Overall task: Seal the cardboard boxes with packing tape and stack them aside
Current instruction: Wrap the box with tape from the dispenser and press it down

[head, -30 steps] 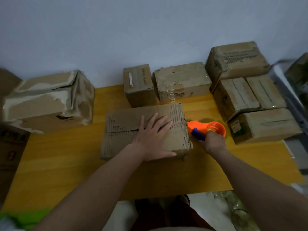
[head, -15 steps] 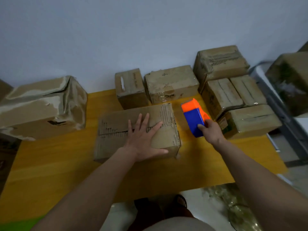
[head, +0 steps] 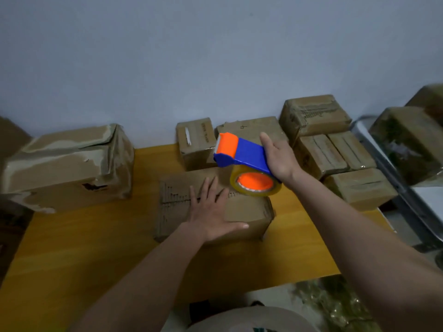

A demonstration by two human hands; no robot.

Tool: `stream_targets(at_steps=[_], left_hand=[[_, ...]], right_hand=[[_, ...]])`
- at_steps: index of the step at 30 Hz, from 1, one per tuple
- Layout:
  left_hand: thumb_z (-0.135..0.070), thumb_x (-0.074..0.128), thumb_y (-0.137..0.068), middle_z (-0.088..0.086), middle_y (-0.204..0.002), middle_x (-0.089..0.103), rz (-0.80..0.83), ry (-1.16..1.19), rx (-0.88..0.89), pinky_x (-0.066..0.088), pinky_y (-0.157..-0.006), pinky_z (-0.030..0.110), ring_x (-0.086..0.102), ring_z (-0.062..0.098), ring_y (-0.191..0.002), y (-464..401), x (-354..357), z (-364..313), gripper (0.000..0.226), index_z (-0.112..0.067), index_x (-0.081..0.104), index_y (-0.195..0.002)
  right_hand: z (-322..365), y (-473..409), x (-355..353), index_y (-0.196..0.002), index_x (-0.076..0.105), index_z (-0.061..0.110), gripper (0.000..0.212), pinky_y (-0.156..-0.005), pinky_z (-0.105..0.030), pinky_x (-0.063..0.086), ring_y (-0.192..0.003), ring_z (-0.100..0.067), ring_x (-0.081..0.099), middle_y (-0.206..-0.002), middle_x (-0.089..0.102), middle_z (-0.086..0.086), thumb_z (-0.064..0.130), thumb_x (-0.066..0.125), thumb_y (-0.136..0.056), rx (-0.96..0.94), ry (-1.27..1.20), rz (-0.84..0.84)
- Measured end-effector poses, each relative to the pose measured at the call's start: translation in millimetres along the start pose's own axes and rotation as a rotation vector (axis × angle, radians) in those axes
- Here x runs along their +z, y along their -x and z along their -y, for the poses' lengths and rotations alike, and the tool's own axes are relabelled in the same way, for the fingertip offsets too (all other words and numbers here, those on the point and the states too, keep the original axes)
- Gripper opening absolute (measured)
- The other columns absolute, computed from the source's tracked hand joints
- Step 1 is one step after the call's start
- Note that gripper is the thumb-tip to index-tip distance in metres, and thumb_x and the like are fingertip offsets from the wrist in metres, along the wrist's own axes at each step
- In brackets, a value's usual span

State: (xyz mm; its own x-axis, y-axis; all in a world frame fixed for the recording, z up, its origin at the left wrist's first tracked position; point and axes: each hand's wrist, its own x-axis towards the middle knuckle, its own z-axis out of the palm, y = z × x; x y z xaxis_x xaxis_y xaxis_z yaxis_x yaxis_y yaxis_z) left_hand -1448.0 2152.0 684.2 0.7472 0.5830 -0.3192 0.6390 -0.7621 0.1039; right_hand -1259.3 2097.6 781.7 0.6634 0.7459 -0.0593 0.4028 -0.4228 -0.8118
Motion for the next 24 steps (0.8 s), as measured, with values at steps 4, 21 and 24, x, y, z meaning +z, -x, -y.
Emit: stream_targets(at_steps=[4,21,24], left_hand=[[-0.086,0.003,-0.075,-0.005,-0.160,-0.023,-0.053,-0.012,0.024,-0.015,-0.113,0.062,-0.028,0.019,-0.144,9.7,4.4,28.8,0.089,-0.042,0.002,-0.152],[-0.043,0.053,-0.096,0.019,-0.112,0.066,0.088,2.226,-0.603,0.055,-0.079,0.037,0.064,0.029,-0.100,6.0,-65.2,48.9,0.049,0.003,0.056,-0.112],[-0.020,0.067,-0.089,0.017,-0.108,0.069,0.065,2.210,-0.565,0.055,-0.078,0.034,0.065,0.025,-0.102,9.2,-73.1,45.1,0.028,-0.002,0.061,-0.109]], right_hand=[[9.8,-1.1,28.1,-0.057,0.044,0.011,0.056,-0.064,-0.033,0.034,-0.061,-0.023,0.047,-0.060,0.048,-0.008,0.043,0.033,-0.101,-0.048,0.060,0.106],[6.1,-4.3,41.1,-0.065,0.050,0.010,0.053,-0.053,-0.023,0.035,-0.056,-0.014,0.052,-0.061,0.054,-0.006,0.042,0.029,-0.102,-0.066,0.117,0.206],[6.3,-4.9,41.3,-0.065,0.050,0.010,0.054,-0.054,-0.023,0.036,-0.056,-0.014,0.053,-0.061,0.055,-0.006,0.042,0.029,-0.102,-0.073,0.120,0.216]])
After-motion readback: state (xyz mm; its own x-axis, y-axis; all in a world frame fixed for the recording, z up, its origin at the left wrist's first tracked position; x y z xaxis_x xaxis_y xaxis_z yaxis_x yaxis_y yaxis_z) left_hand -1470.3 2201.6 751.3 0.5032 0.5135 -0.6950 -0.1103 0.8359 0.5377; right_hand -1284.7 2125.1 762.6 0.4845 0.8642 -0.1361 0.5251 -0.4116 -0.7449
